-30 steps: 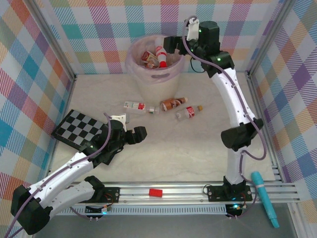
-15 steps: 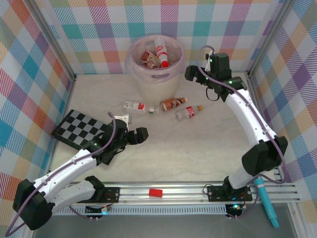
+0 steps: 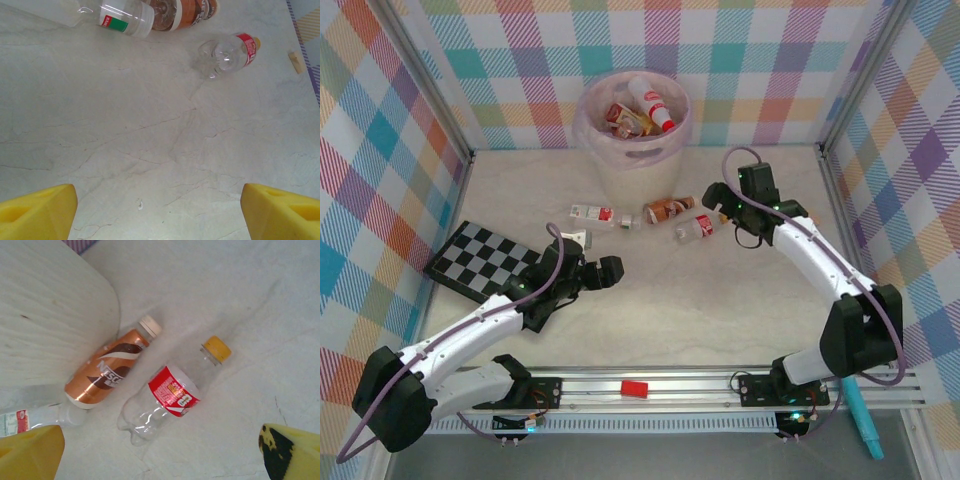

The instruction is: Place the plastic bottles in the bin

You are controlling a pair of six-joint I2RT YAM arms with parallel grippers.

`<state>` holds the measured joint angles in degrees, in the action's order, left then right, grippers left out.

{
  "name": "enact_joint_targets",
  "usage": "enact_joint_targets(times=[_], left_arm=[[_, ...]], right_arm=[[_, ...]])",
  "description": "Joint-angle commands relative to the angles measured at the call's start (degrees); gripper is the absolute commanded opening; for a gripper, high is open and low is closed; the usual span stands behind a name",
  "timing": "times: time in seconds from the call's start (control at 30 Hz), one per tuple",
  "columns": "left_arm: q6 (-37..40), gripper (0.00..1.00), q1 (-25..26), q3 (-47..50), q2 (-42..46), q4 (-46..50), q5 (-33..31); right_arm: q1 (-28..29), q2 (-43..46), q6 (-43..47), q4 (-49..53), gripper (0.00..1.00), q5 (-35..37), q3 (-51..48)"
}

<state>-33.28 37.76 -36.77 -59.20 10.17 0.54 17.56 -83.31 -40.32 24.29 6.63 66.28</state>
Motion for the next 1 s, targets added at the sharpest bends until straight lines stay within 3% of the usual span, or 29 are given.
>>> enact_joint_targets(times=[0.0,0.37,0.5,0.57,0.8,0.97], left_arm=[[-0.3,0.85,0.5,1.2,0.0,-1.9,0.1],[-0.8,0.88,0.5,2.0,1.8,-1.0,-0.5],[-0.7,0.94,0.5,2.0,2.4,-0.4,-0.5],[-0.8,1.0,0.6,1.9,2.5,-0.3,-0.6],[-0.7,1.0,0.5,2.2,2.6,-0.1,-0.8],[-0.7,1.0,0.5,2.1,2.6,0.0,-0.8]], right_arm=[[-0.1,-4.4,-5.8,-4.9,1.0,-2.3,-0.1],[1.5,-18.7,-13.6,-12.8,1.0,-6.1,0.9],[2.0,-22.0,-15.2,-14.3,1.0,-6.1,1.2],[2.0,-23.3,-15.5,-14.5,0.99,-6.3,1.5],[2.1,-24.2,-16.4,-15.5,0.99,-5.6,0.2],[2.1,-24.1,-15.9,-15.4,0.93,-5.3,-0.4]])
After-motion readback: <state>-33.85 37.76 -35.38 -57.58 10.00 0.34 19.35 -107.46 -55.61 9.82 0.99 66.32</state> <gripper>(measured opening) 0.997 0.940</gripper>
